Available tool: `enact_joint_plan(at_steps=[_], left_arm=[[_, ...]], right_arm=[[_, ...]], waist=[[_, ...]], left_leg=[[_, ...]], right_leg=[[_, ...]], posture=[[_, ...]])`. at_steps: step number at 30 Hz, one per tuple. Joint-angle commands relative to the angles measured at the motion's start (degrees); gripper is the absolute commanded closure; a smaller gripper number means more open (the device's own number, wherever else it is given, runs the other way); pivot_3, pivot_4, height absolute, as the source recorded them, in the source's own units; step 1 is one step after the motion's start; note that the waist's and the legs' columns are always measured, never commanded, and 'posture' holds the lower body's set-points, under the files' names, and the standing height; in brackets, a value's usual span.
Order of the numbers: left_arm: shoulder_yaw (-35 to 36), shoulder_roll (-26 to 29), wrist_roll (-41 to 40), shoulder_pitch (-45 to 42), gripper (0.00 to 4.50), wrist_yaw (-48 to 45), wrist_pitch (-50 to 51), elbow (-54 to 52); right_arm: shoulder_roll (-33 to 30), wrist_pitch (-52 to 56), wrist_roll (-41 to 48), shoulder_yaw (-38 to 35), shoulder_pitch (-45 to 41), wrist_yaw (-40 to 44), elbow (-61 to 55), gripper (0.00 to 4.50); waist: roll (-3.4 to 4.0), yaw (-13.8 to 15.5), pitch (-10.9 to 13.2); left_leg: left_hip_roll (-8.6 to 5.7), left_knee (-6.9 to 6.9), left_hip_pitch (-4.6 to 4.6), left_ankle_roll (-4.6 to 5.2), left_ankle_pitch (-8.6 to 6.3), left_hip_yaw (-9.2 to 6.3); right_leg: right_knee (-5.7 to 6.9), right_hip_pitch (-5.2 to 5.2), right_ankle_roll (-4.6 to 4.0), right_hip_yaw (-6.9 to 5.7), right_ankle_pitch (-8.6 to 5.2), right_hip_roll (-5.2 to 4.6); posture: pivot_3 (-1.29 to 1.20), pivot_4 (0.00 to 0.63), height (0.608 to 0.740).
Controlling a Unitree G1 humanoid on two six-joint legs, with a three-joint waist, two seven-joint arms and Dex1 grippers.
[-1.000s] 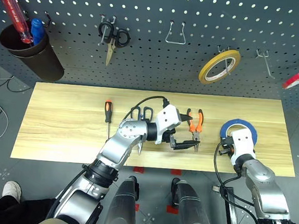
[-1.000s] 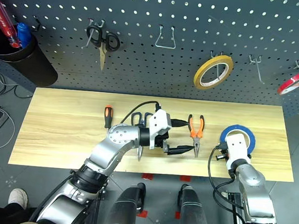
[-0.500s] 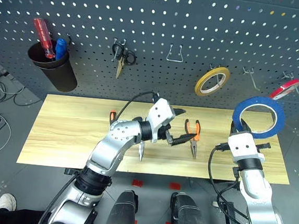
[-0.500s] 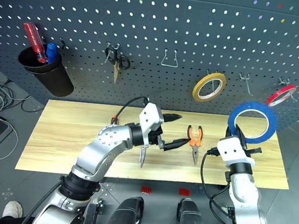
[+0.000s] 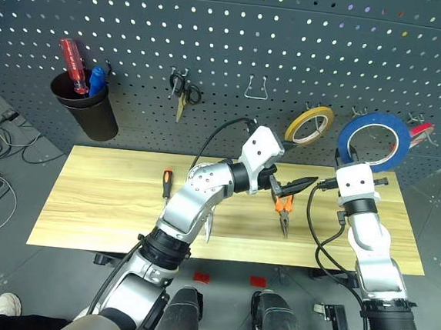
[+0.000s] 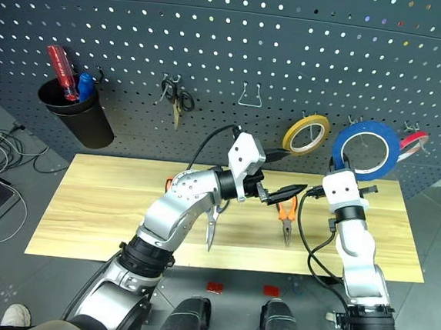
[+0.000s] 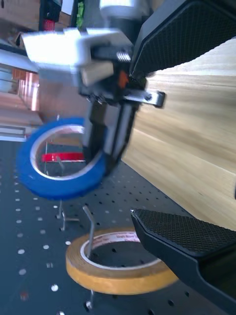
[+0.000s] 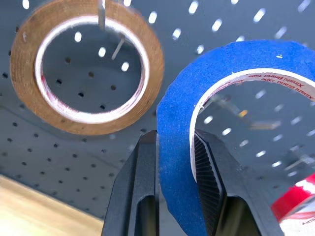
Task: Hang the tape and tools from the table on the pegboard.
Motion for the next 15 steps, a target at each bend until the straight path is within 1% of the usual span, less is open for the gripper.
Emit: enact_joint_plan(at_steps=[1,2,4,6,9,10,13,14,15], left_arm=[[-0.5,-0.3,0.1,-0.3,0.00,0.1,-1.5,-1.5],[-0.5,-0.2,0.1,0.0,0.00,0.1,-1.5,-1.7],[-0.6,0.1,0.1,0.7,0.00,0.1,-1.5,-2.3],[-0.7,0.3,0.0,1.4,0.00,0.2,-1.2,-3.2],[-0.9,0.7,-0.1,2.5,0.00,0.3,-0.7,-4.0],[-0.9,0.7,-0.1,2.8,0.00,0.3,-0.7,-4.2],[-1.1,1.2,-0.2,3.9,0.00,0.2,-0.5,-4.7],[-1.2,1.5,-0.3,4.3,0.00,0.1,-0.5,-5.0],[-1.2,1.9,-0.3,5.0,0.00,-0.1,-0.4,-5.3]], right_arm=[[1.0,0.4,4.5,-2.4,-0.7,1.8,-0.6,3.82],[1.3,0.9,5.2,-2.5,-0.5,2.1,-0.7,3.82],[2.0,1.7,6.5,-2.7,0.2,2.9,-1.1,3.12],[2.6,2.3,6.9,-2.6,1.3,3.1,-1.8,2.62],[3.1,3.2,6.5,-2.3,3.0,3.1,-3.4,1.66],[3.3,3.5,6.3,-2.2,3.5,3.2,-4.0,1.27],[3.9,5.6,6.1,-2.0,5.2,3.3,-6.1,0.42],[4.1,6.8,6.0,-2.0,6.0,3.3,-7.2,0.03],[4.5,8.7,6.3,-2.0,7.0,3.4,-8.5,0.01]], waist=[[0.00,0.0,-0.1],[0.01,0.0,-0.2],[0.01,0.0,-0.5],[0.07,0.1,-0.9],[0.07,0.1,-1.4],[0.07,0.1,-1.5],[0.09,0.1,-1.7],[0.09,0.1,-1.8],[0.09,0.1,-1.9]], left_leg=[[0.00,0.00,0.00,0.00,0.00,0.00],[0.00,0.01,0.00,0.00,0.00,0.00],[0.00,0.01,0.00,0.00,0.00,0.02],[0.00,0.00,0.00,0.01,0.00,0.02],[0.01,0.01,0.00,0.02,-0.01,0.02],[0.00,0.01,0.01,0.02,-0.01,0.03],[-0.01,0.03,0.06,0.03,-0.01,0.08],[0.00,0.03,0.07,0.03,-0.01,0.08],[0.00,0.02,0.08,0.03,-0.01,0.09]], right_leg=[[0.00,0.00,0.00,0.00,0.00,0.00],[0.01,0.00,0.00,0.00,0.00,0.00],[0.02,0.00,0.00,0.01,0.00,-0.01],[0.01,0.00,0.00,0.01,0.00,-0.01],[0.01,0.01,0.00,0.01,0.00,-0.01],[0.02,0.02,0.00,0.02,0.00,-0.01],[0.07,0.03,0.00,0.08,0.00,-0.01],[0.07,0.03,0.00,0.09,0.00,-0.01],[0.08,0.03,0.00,0.10,0.00,0.00]], posture=[[0.03,0.168,0.740],[0.04,0.169,0.740],[0.04,0.167,0.740],[0.04,0.168,0.740],[0.04,0.170,0.740],[0.04,0.170,0.740],[0.04,0.175,0.740],[0.04,0.177,0.740],[0.04,0.184,0.740]])
